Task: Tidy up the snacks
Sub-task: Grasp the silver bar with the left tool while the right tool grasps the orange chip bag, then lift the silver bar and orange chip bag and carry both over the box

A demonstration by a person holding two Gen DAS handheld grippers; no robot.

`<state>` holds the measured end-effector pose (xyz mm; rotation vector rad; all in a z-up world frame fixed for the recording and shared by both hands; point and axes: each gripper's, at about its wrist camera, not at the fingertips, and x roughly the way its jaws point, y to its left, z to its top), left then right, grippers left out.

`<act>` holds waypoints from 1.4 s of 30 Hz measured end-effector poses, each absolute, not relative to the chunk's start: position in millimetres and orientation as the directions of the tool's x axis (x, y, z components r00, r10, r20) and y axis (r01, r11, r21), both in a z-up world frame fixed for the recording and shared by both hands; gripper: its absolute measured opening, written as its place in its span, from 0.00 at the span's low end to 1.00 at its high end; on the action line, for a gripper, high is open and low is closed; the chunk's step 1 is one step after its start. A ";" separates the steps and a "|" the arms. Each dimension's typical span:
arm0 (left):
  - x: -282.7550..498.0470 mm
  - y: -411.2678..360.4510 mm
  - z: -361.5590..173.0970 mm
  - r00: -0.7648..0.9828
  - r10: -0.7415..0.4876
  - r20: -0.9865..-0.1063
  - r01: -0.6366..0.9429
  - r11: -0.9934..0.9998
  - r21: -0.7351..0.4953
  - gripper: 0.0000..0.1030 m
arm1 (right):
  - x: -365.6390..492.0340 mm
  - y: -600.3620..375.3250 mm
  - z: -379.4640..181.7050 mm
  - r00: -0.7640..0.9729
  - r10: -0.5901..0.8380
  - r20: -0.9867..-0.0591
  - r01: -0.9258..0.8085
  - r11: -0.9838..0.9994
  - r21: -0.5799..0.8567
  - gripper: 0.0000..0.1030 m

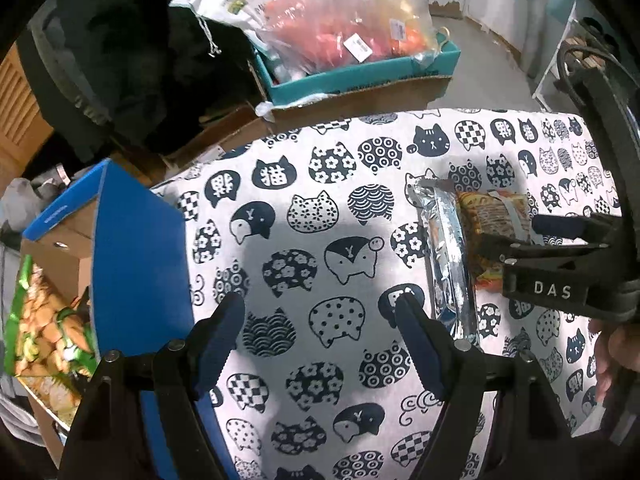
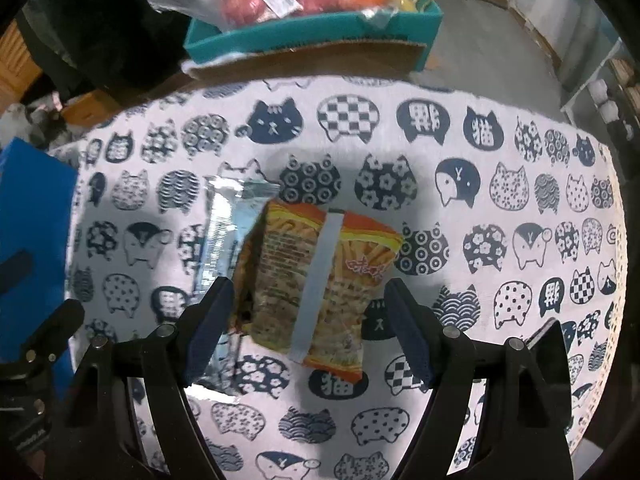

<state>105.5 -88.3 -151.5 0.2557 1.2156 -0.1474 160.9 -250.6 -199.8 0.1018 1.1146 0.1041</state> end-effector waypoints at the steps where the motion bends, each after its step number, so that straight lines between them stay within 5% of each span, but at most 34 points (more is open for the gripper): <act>1: 107.7 -88.5 -153.8 0.336 0.021 -0.942 0.246 0.963 0.110 0.77 | 163.1 -251.2 -204.0 0.427 0.139 -0.893 -0.032 0.990 0.139 0.74; 6: 117.2 -92.1 -165.2 0.303 0.001 -0.953 0.230 0.970 0.074 0.77 | 168.0 -248.8 -220.3 0.398 0.138 -0.907 -0.061 0.990 0.124 0.74; 14: 128.4 -114.5 -180.5 0.255 -0.054 -0.966 0.218 0.976 0.003 0.77 | 153.0 -253.6 -219.4 0.442 0.085 -0.893 -0.135 0.990 0.027 0.45; 34: 124.9 -166.7 -217.2 0.198 -0.060 -0.978 0.289 0.957 0.000 0.78 | 120.2 -325.0 -194.4 0.494 0.108 -0.863 -0.092 0.993 0.072 0.44; 39: 117.1 -165.9 -215.3 0.209 -0.085 -0.974 0.329 0.944 -0.012 0.30 | 122.9 -320.6 -185.7 0.505 0.117 -0.855 -0.106 0.992 0.073 0.44; 42: 115.7 -162.6 -211.4 0.227 -0.085 -0.970 0.341 0.940 -0.002 0.30 | 117.4 -314.0 -179.8 0.511 0.117 -0.851 -0.118 0.991 0.066 0.44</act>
